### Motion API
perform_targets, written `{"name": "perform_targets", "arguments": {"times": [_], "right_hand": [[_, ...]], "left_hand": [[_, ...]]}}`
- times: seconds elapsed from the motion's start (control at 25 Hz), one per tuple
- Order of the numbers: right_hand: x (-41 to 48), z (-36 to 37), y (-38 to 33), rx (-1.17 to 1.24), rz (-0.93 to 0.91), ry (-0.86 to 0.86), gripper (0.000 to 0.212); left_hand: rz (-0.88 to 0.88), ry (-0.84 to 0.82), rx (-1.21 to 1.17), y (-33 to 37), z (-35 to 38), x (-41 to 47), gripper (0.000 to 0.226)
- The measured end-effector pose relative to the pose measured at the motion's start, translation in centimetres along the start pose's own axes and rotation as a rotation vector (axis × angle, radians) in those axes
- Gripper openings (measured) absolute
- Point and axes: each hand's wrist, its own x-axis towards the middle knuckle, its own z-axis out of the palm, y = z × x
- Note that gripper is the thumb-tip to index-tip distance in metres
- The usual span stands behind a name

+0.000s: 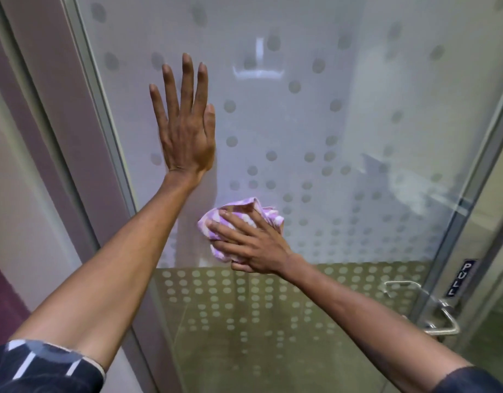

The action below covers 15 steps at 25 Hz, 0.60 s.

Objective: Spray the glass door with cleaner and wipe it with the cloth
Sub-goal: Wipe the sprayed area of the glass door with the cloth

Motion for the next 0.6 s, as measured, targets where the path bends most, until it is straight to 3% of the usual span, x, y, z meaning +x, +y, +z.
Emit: {"name": "perform_targets", "arguments": {"times": [0.12, 0.28, 0.36, 0.44, 0.52, 0.6], "right_hand": [[-6.0, -2.1, 4.1, -0.175, 0.032, 0.076, 0.059], [-14.1, -5.4, 9.5, -0.292, 0.307, 0.231, 0.062], [-17.4, -6.2, 11.5, -0.313, 0.539, 0.299, 0.056], [-18.0, -6.0, 11.3, -0.285, 0.895, 0.425, 0.052], [-15.4, -5.0, 9.4, -0.226, 1.257, 0.611, 0.054], [-10.8, -4.0, 6.9, -0.132, 1.453, 0.807, 0.055]], "left_hand": [[-0.002, -0.002, 0.010, 0.3, -0.3, 0.0, 0.056], [-0.016, -0.003, 0.012, 0.5, -0.4, 0.1, 0.057], [-0.016, 0.001, 0.017, 0.7, -0.4, 0.1, 0.057], [-0.021, 0.015, 0.022, 0.9, -0.3, 0.0, 0.058], [-0.028, 0.022, 0.023, 1.0, -0.2, 0.1, 0.058], [-0.026, 0.034, 0.029, 1.0, 0.0, 0.0, 0.058]]}}
